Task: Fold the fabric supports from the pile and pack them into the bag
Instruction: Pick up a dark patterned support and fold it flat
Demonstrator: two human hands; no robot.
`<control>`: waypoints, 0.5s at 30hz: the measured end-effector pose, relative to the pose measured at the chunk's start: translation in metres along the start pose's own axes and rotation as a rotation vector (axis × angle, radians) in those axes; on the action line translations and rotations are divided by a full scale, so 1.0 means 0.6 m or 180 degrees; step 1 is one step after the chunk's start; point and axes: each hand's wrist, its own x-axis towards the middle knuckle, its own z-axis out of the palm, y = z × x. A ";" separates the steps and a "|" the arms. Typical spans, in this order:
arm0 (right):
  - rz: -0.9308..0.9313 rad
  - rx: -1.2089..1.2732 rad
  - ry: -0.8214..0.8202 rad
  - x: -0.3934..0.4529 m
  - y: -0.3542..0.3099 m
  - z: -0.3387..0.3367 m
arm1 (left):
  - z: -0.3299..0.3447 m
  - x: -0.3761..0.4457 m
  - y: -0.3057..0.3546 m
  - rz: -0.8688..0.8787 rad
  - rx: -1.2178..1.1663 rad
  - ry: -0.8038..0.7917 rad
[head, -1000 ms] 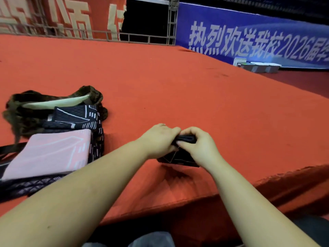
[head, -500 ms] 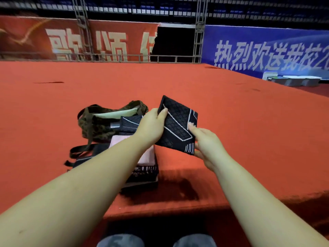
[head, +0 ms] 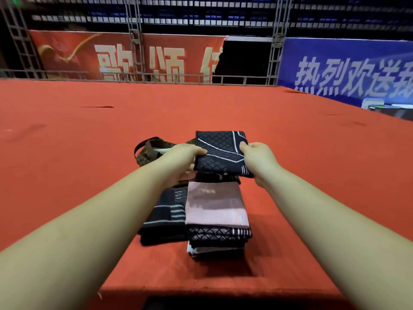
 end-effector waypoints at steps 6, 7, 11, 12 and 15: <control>-0.0255 -0.1476 0.0082 0.063 -0.034 0.015 | -0.027 0.054 0.031 0.0259 0.0307 0.0021; -0.0279 -0.1688 0.0090 0.070 -0.036 0.019 | -0.029 0.062 0.031 0.0267 0.0345 0.0088; -0.0151 -0.2191 -0.0045 0.096 -0.025 0.031 | -0.036 0.089 0.011 0.0496 0.0679 0.0228; -0.0123 -0.2284 -0.0070 0.099 -0.019 0.033 | -0.035 0.093 0.005 0.0573 0.0741 0.0160; -0.0080 -0.2498 -0.0122 0.106 0.004 0.040 | -0.030 0.100 -0.016 0.0623 0.1053 -0.0021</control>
